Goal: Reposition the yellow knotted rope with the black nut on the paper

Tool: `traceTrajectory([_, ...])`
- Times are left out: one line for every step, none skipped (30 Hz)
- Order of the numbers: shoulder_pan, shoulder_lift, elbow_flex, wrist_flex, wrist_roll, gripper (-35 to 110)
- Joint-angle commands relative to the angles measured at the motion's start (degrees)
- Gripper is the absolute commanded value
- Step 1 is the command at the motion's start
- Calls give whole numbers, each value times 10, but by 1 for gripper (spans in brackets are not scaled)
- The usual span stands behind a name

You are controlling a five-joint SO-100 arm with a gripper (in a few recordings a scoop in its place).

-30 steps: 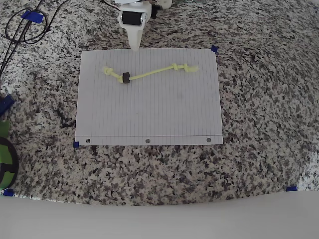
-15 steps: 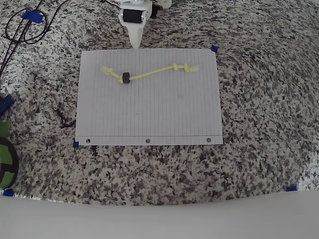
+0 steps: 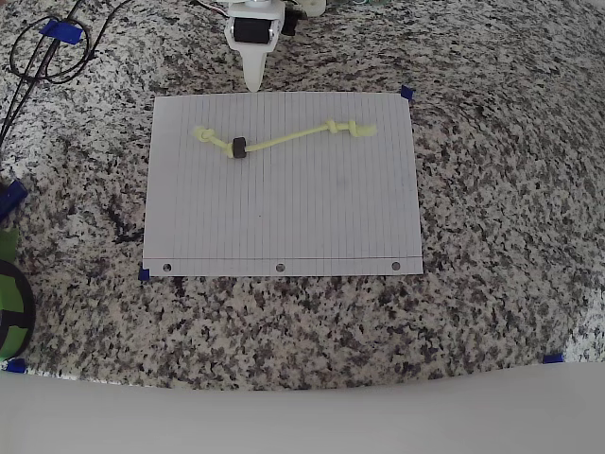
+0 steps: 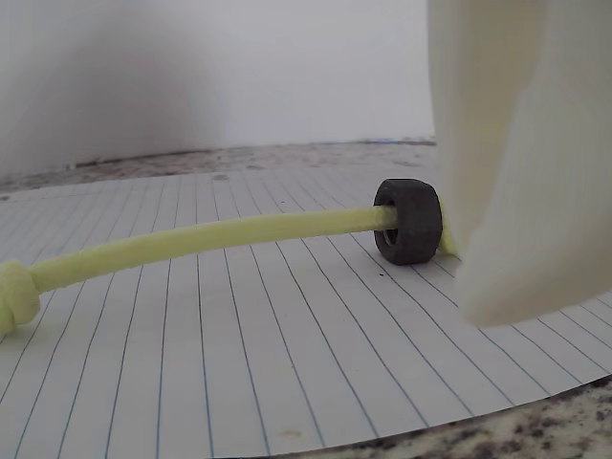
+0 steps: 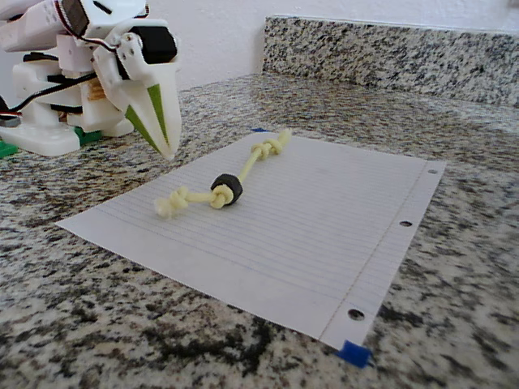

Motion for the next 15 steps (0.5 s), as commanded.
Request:
traceTrajectory([-2, 4, 0, 2, 16, 1])
traceTrajectory([-5, 4, 0, 0, 16, 2])
traceTrajectory([-4, 4, 0, 0, 16, 1])
traceTrajectory([0, 4, 1, -3, 16, 2])
traceTrajectory([10, 4, 2, -9, 16, 6])
traceTrajectory([19, 4, 3, -13, 14, 13])
traceTrajectory([18, 4, 3, -13, 16, 8])
traceTrajectory([13, 4, 3, -13, 17, 0])
traceTrajectory([17, 4, 3, -15, 17, 0])
traceTrajectory([12, 4, 4, -18, 17, 0])
traceTrajectory([3, 4, 4, -18, 17, 0])
traceTrajectory([-7, 4, 4, -18, 17, 0])
traceTrajectory([-11, 4, 4, -19, 17, 0])
traceTrajectory([-15, 4, 4, -19, 17, 0])
traceTrajectory([-20, 4, 4, -15, 17, 0])
